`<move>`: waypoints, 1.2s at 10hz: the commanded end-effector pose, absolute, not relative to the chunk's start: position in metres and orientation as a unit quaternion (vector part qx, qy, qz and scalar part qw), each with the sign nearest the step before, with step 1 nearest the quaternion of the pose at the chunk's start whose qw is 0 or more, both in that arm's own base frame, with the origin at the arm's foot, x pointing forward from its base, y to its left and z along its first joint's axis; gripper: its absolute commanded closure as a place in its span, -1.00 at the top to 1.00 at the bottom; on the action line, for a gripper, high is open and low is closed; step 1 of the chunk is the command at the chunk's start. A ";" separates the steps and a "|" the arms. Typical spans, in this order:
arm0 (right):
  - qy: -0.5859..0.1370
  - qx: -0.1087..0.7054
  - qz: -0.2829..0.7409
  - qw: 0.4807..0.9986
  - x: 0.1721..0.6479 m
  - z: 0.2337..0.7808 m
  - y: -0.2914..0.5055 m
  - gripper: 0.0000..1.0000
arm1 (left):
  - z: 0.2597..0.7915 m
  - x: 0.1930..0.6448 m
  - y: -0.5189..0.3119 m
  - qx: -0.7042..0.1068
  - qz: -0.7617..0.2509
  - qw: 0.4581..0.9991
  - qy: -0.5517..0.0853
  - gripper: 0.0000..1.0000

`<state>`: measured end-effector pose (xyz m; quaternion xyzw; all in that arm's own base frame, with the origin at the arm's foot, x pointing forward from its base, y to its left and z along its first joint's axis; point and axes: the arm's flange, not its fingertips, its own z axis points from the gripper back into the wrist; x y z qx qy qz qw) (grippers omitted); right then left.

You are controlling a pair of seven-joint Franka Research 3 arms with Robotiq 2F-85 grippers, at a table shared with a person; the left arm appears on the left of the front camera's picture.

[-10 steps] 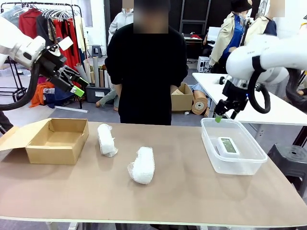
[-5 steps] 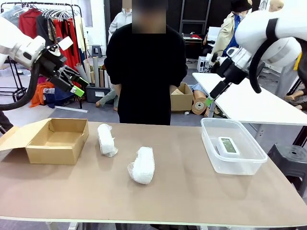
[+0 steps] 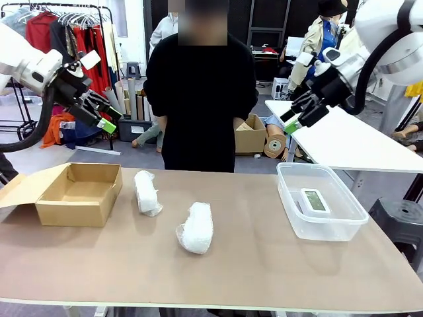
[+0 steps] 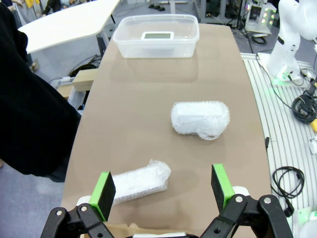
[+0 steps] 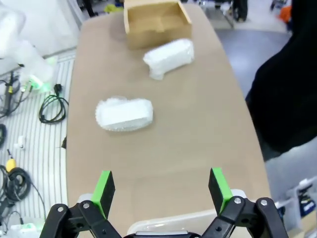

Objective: Separate and place wrapped and unwrapped clocks.
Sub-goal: Pick up the Digital clock indicated by the person.

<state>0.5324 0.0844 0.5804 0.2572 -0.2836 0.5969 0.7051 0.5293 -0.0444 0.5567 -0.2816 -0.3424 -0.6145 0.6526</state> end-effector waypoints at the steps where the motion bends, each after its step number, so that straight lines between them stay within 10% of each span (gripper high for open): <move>1: -0.322 0.274 0.616 0.664 0.535 0.587 0.070 1.00 | 0.559 0.529 -0.044 -0.280 -0.615 0.652 -0.344 1.00; 12: -0.327 0.310 0.582 0.677 0.572 0.572 0.036 1.00 | 0.559 0.529 -0.044 -0.280 -0.615 0.652 -0.344 1.00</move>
